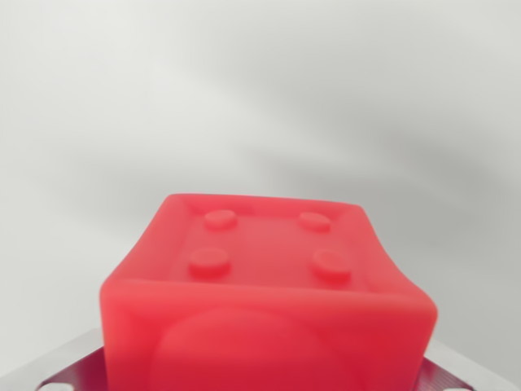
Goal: Destack cube
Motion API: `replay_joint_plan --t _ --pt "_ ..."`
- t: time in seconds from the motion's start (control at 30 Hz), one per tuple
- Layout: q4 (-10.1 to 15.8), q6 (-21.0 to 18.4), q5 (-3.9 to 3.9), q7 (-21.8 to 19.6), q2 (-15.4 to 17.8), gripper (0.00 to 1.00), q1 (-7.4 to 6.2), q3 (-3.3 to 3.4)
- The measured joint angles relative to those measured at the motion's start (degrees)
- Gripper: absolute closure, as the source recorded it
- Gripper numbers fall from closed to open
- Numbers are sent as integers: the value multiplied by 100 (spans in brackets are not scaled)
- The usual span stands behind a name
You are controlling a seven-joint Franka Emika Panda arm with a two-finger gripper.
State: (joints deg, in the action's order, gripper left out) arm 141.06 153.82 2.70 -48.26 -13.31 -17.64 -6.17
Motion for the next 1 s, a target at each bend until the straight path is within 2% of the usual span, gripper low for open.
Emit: replay_joint_plan --t 0.4,0.67,1.0 --pt "-58 452 125 -91 -503 100 -71 92" --pt "-110 690 163 -124 -789 100 -136 166" --pt "-183 923 169 -130 -1093 100 -229 264"
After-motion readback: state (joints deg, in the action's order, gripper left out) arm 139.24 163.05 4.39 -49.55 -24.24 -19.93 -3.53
